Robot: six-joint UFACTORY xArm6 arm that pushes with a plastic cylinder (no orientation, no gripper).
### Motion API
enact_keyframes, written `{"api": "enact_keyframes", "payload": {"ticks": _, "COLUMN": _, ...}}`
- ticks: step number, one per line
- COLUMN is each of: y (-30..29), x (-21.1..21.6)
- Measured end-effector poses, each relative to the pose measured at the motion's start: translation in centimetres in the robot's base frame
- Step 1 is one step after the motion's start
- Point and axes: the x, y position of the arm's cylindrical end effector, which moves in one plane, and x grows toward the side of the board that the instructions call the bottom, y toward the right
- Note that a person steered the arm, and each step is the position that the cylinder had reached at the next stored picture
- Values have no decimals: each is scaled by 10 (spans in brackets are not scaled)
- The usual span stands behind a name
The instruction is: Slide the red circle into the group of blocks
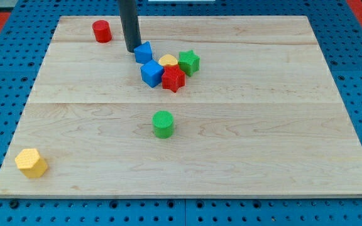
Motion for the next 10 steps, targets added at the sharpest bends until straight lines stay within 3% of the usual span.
{"api": "enact_keyframes", "payload": {"ticks": 2, "y": 44, "x": -3}}
{"api": "enact_keyframes", "payload": {"ticks": 4, "y": 47, "x": -15}}
{"api": "enact_keyframes", "payload": {"ticks": 5, "y": 21, "x": -51}}
{"api": "enact_keyframes", "payload": {"ticks": 6, "y": -81, "x": -33}}
{"api": "enact_keyframes", "payload": {"ticks": 7, "y": -138, "x": -15}}
{"api": "enact_keyframes", "payload": {"ticks": 9, "y": -143, "x": -78}}
{"api": "enact_keyframes", "payload": {"ticks": 10, "y": -166, "x": -90}}
